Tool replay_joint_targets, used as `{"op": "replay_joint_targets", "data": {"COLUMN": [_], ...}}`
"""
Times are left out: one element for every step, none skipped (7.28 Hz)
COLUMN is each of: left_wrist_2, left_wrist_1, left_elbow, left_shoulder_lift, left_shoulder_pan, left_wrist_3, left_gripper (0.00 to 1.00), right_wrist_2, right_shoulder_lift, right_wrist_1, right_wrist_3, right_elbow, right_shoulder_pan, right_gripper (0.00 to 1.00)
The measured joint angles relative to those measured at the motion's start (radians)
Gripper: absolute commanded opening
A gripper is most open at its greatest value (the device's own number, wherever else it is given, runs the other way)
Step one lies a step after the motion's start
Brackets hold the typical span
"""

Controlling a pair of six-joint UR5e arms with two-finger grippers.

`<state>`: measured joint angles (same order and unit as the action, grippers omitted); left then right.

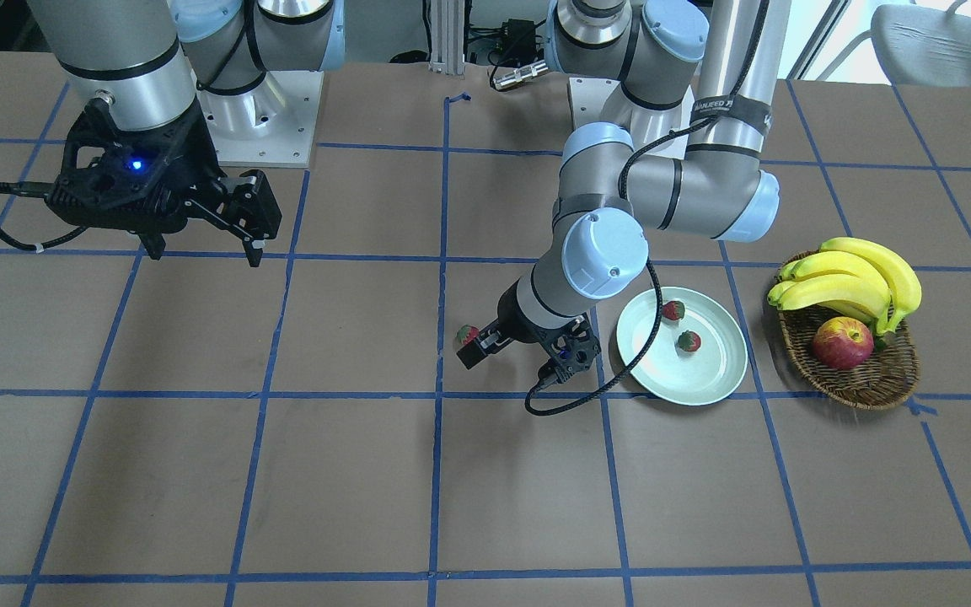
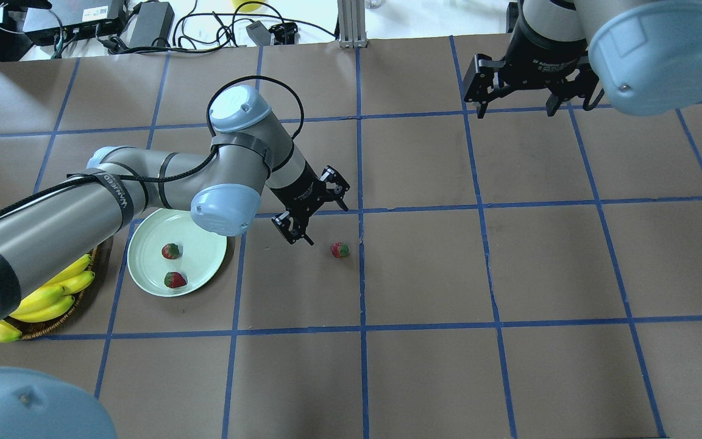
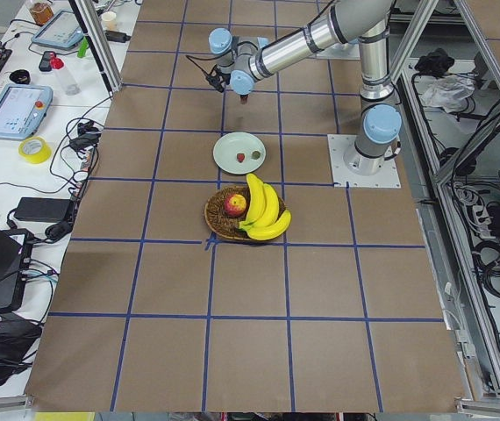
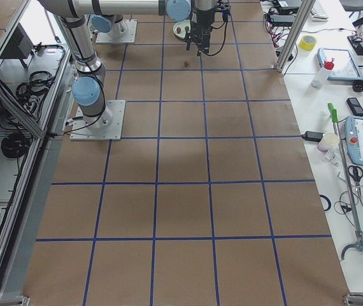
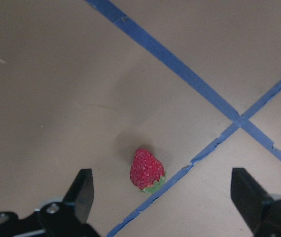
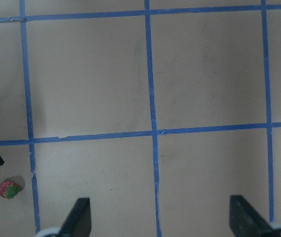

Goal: Collect all strawberries into plate
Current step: 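Lower the left gripper onto the last strawberry and grasp it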

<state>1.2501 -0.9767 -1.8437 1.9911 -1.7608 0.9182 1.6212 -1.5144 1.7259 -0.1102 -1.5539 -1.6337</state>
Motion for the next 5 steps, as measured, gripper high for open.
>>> {"op": "replay_joint_targets", "data": {"left_wrist_2": [0.002,0.003,0.002,0.002,0.0], "left_wrist_1": [0.008,0.01,0.009,0.008,0.01], "left_elbow": [0.0,-0.001,-0.006,-0.023,-0.039], "left_shoulder_lift": [0.017,0.026,0.031,0.036,0.037], "left_shoulder_pan": [-0.009,-0.017,-0.023,-0.025,-0.026], "left_wrist_3": [0.01,0.014,0.016,0.015,0.013], "left_gripper": [0.94,0.94,0.93,0.3,0.0], "right_wrist_2": [0.0,-0.001,-0.001,0.0,0.0], "right_shoulder_lift": [0.0,0.0,0.0,0.0,0.0], "right_wrist_1": [0.0,0.0,0.0,0.0,0.0], "right_wrist_3": [0.0,0.0,0.0,0.0,0.0], "right_elbow": [0.0,0.0,-0.001,0.0,0.0], "right_shoulder_pan": [0.0,0.0,0.0,0.0,0.0], "right_gripper": [1.0,1.0,1.0,1.0,1.0]}}
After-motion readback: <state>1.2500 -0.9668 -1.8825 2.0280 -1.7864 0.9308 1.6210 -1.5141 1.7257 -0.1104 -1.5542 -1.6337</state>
